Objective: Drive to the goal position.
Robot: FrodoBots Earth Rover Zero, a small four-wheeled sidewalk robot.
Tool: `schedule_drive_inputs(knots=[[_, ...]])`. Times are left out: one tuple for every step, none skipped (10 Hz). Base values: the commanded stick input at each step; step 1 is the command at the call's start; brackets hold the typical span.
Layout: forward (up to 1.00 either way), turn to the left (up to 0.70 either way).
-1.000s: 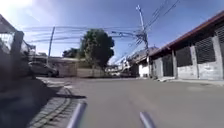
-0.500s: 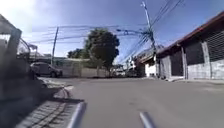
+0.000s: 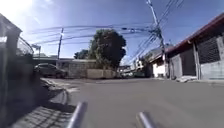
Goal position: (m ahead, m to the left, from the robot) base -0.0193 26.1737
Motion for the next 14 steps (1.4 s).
schedule_drive_inputs(knots=[[0.93,0.10],[0.93,0.33],[0.93,0.33],[0.93,0.33],[0.93,0.34],[0.93,0.34],[0.93,0.30],[0.93,0.08],[0.93,0.00],[0.93,0.00],[0.93,0.00],[0.93,0.00],[0.93,0.00],[0.93,0.00]])
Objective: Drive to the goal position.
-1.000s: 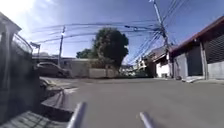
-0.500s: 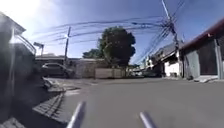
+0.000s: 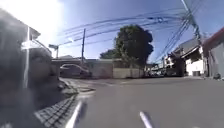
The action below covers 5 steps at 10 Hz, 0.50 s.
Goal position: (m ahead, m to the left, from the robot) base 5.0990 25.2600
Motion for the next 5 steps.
schedule_drive_inputs(knots=[[0.93,0.00],[0.93,0.00],[0.93,0.00],[0.93,0.00],[0.93,0.00]])
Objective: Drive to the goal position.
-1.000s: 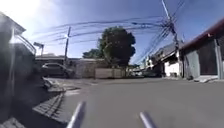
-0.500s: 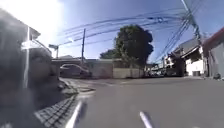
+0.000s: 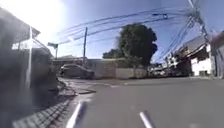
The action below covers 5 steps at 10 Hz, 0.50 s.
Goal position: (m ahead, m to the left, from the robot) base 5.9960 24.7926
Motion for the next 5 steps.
schedule_drive_inputs(knots=[[0.93,0.00],[0.93,0.00],[0.93,0.00],[0.92,0.00],[0.92,0.00]])
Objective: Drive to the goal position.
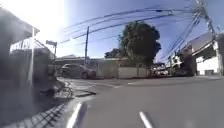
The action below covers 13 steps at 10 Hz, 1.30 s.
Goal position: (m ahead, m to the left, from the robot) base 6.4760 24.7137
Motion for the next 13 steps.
schedule_drive_inputs(knots=[[0.93,0.00],[0.93,0.00],[0.93,0.00],[0.92,0.00],[0.92,0.00],[0.92,0.00],[0.90,0.00],[0.88,0.00],[0.87,0.00],[0.87,0.00],[0.87,0.02],[0.87,0.22],[0.87,0.31]])
